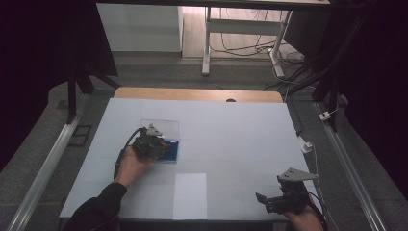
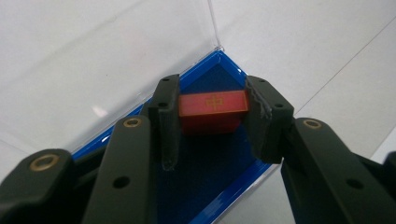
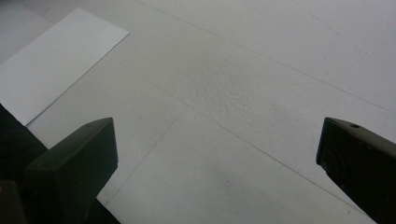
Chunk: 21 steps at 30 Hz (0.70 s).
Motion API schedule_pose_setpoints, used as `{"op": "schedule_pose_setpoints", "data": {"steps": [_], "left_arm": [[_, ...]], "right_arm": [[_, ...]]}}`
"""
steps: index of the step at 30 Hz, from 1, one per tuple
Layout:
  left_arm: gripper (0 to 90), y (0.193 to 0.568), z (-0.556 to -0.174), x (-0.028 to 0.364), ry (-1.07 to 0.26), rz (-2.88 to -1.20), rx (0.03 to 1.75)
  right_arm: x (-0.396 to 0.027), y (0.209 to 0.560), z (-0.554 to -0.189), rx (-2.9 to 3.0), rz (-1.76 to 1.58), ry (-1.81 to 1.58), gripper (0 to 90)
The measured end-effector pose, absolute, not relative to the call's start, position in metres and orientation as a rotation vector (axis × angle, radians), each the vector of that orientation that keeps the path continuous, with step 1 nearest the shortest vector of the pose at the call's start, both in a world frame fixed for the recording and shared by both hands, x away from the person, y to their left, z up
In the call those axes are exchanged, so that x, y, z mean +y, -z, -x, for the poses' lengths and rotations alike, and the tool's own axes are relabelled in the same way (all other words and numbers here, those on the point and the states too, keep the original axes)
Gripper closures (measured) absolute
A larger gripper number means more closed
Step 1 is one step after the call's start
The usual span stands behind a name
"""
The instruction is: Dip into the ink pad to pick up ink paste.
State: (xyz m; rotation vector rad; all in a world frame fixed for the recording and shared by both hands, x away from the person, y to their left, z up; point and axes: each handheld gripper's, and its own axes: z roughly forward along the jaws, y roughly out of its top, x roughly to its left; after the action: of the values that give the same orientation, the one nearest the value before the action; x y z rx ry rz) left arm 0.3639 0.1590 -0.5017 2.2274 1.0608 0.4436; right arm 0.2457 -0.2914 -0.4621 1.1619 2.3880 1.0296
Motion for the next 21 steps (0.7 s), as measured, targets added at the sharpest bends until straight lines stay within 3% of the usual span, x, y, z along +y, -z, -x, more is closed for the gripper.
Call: {"op": "schedule_pose_setpoints", "data": {"steps": [13,21], "left_arm": [[59.1,0.504,-0.37,0.17,-0.331,-2.158,1.103],[58.9,0.504,-0.368,0.166,-0.368,-2.168,1.101]], "right_arm": [[-0.291,0.462,-0.246,2.391,-1.163,-1.027,0.0],[-0.292,0.462,-0.246,2.392,-1.161,-1.027,0.0]]}}
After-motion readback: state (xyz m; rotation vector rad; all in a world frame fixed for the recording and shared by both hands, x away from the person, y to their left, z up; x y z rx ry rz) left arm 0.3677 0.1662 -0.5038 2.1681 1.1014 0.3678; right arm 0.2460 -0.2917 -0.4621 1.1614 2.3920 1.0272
